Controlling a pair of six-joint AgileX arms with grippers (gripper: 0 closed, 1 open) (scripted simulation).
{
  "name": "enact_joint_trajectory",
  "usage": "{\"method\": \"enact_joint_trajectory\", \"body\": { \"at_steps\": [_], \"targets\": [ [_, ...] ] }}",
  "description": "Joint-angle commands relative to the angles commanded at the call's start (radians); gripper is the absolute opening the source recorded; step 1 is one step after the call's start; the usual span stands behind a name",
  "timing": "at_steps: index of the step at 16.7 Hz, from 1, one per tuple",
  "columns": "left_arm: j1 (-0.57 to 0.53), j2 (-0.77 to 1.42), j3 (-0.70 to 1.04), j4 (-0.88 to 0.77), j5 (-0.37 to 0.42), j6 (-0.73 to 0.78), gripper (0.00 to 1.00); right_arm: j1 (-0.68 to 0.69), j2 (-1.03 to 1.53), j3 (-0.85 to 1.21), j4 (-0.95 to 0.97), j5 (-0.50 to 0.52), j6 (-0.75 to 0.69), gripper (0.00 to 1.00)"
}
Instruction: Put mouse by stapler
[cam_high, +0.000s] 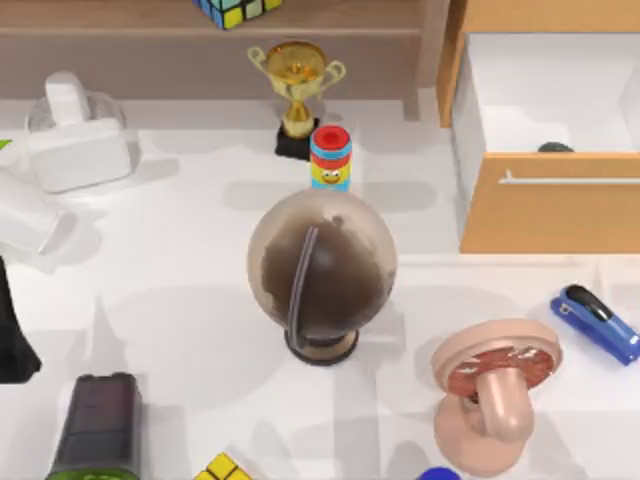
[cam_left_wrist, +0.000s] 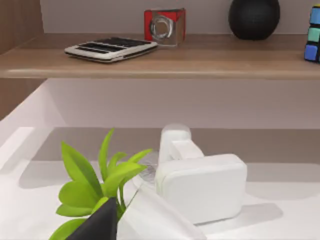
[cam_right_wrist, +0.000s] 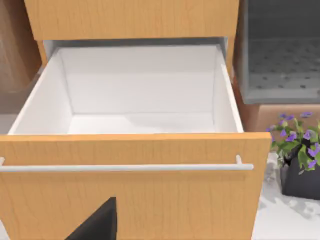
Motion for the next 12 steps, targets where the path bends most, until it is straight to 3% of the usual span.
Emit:
{"method": "enact_joint_trajectory", "body": {
  "at_steps": [12],
  "targets": [
    [0.000,0.000,0.000,0.000,0.000,0.000,1.00,0.081,1.332,1.139,-0.601,0.008,0.091,1.00]
  ]
}}
